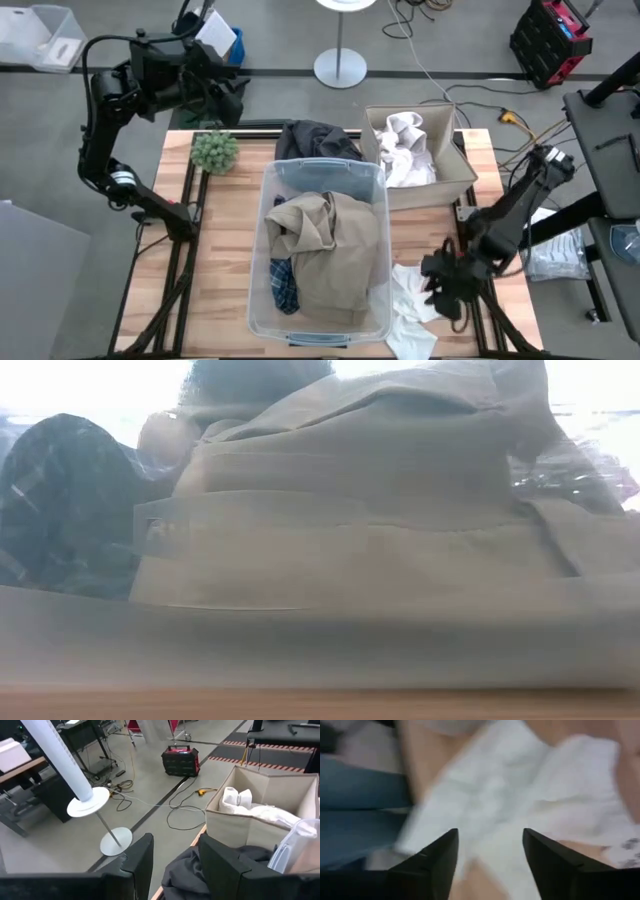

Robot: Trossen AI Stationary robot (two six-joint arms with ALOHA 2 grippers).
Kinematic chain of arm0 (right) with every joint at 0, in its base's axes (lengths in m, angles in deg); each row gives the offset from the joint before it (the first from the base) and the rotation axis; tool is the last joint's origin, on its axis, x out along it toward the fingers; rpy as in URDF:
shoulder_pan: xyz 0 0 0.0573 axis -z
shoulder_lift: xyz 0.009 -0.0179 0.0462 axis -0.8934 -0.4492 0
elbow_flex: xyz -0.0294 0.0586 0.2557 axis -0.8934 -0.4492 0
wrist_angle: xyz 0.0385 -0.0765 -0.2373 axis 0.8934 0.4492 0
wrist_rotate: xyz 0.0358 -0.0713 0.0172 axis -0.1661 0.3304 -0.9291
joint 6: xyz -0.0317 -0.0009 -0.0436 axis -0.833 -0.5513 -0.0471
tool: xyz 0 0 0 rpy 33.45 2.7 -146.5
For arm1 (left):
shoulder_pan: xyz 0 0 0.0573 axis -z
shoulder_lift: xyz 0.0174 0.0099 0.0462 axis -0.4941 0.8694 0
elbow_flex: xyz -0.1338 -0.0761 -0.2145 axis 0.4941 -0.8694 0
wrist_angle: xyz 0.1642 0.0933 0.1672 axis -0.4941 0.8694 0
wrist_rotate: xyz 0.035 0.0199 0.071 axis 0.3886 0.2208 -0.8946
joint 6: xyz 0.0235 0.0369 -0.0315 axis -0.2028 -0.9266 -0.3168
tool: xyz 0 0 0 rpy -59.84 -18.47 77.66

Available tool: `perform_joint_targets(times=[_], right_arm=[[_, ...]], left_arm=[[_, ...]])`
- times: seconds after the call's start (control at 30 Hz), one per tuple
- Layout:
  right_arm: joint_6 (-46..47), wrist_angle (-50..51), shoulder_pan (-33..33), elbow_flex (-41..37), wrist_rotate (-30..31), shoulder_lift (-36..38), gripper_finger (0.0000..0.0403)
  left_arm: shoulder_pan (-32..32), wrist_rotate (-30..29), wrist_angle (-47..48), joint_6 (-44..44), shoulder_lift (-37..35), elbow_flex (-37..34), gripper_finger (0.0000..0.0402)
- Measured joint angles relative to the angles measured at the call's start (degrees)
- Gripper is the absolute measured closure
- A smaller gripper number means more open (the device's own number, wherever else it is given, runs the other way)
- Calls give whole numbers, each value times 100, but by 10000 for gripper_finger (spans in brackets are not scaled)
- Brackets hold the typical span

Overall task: Sort clothes
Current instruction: Put the white baby pajamas into the brown laundry organizer

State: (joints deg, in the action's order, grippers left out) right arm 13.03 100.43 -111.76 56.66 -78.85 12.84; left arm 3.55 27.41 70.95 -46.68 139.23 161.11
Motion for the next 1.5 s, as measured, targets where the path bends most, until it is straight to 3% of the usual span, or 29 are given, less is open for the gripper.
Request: perform_joint_targets(times=[0.23, 0.43, 0.6, 0.77, 0.87, 1.0, 1.07, 1.2, 1.37, 1.5], right_arm=[[167, -495, -65, -634, 519, -1109, 147], [376, -1598, -28, -882, 584, -2029, 140], [572, -2020, 39, -874, 591, -2701, 211], [801, -1730, 40, -882, 594, -2529, 368], [1009, -761, 22, -771, 294, -1811, 388], [1191, 661, 20, -58, 597, -555, 394], [1177, 1730, 21, 375, 970, -94, 394], [1001, 2737, 35, 1516, 2110, 533, 394], [82, 3280, 97, 2741, 4639, 708, 394], [-1483, 3250, 579, 3433, 6664, 656, 394]], left_arm=[[0, 2, 0, 261, -4, 0, 264], [0, 4, 0, 451, -4, 0, 264], [0, 4, -2, 532, 2, 0, 264], [0, 4, -4, 532, 4, 0, 264], [-2, 4, -4, 532, 4, 0, 264], [-1, 4, -19, 532, 14, 0, 264], [0, 3, -33, 532, 17, 0, 264], [0, 2, -41, 495, 24, 0, 264], [0, 2, -46, 427, 17, 0, 264], [-2, 2, -74, 317, 17, 0, 264]])
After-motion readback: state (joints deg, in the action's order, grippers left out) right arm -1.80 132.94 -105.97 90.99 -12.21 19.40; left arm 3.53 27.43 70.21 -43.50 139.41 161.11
